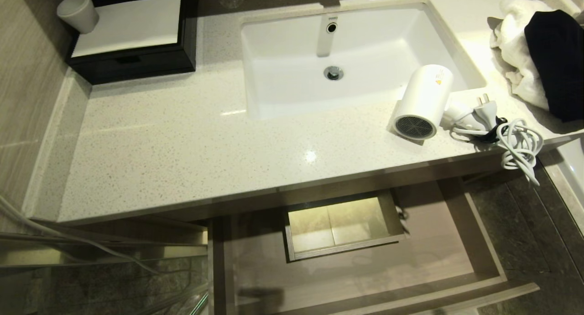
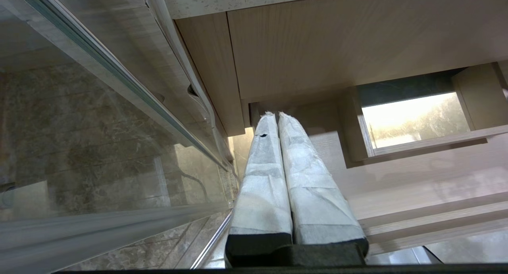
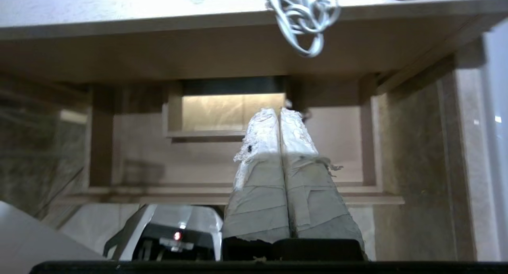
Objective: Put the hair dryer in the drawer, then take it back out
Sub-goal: Pick up the hairdryer
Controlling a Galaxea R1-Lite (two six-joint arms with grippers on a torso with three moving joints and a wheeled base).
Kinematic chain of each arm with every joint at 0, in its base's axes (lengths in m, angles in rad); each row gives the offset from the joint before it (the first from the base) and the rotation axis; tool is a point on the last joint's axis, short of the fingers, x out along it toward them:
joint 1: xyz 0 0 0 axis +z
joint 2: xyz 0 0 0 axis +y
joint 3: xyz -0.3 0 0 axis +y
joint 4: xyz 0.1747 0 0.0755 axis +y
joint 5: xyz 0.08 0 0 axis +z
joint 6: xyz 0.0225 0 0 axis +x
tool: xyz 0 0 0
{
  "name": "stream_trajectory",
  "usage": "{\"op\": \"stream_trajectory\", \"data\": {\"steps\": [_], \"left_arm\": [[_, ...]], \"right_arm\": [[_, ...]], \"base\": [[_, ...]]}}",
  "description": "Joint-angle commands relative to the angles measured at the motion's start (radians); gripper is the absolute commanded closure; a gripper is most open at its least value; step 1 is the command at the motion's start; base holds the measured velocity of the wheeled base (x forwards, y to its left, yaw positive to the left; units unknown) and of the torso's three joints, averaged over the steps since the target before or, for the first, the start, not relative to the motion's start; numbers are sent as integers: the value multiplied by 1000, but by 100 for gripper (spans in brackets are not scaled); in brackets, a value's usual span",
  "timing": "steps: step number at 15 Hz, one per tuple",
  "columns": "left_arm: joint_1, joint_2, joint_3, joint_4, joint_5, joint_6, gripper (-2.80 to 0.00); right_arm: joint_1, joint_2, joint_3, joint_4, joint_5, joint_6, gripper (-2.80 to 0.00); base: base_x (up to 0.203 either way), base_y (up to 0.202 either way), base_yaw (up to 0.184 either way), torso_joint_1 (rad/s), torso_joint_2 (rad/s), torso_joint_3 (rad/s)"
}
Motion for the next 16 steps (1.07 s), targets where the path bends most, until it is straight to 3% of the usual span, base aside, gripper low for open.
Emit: {"op": "stream_trajectory", "data": {"steps": [1, 2, 6, 10, 11, 12, 13, 15, 16], "left_arm": [[0, 0, 2, 0, 0, -1, 0], [0, 0, 2, 0, 1, -1, 0], [0, 0, 1, 0, 1, -1, 0], [0, 0, 2, 0, 0, -1, 0], [0, 0, 0, 0, 0, -1, 0], [0, 0, 0, 0, 0, -1, 0], [0, 0, 0, 0, 1, -1, 0], [0, 0, 2, 0, 1, -1, 0], [0, 0, 0, 0, 1, -1, 0]], "right_arm": [[5, 238, -31, -37, 64, -18, 0], [6, 309, -44, -66, 87, -25, -280], [-2, 559, -182, -109, 120, -48, -280], [-78, 746, -303, -103, 110, -216, -280], [-115, 779, -310, -107, 111, -303, -280], [-159, 823, -319, -111, 114, -462, -280], [-194, 880, -334, -120, 122, -560, -280], [-234, 954, -351, -213, 166, -652, -280], [-242, 973, -346, -248, 226, -693, -280]], "base": [[0, 0, 0, 0, 0, 0], [0, 0, 0, 0, 0, 0], [0, 0, 0, 0, 0, 0], [0, 0, 0, 0, 0, 0], [0, 0, 0, 0, 0, 0], [0, 0, 0, 0, 0, 0], [0, 0, 0, 0, 0, 0], [0, 0, 0, 0, 0, 0], [0, 0, 0, 0, 0, 0]]}}
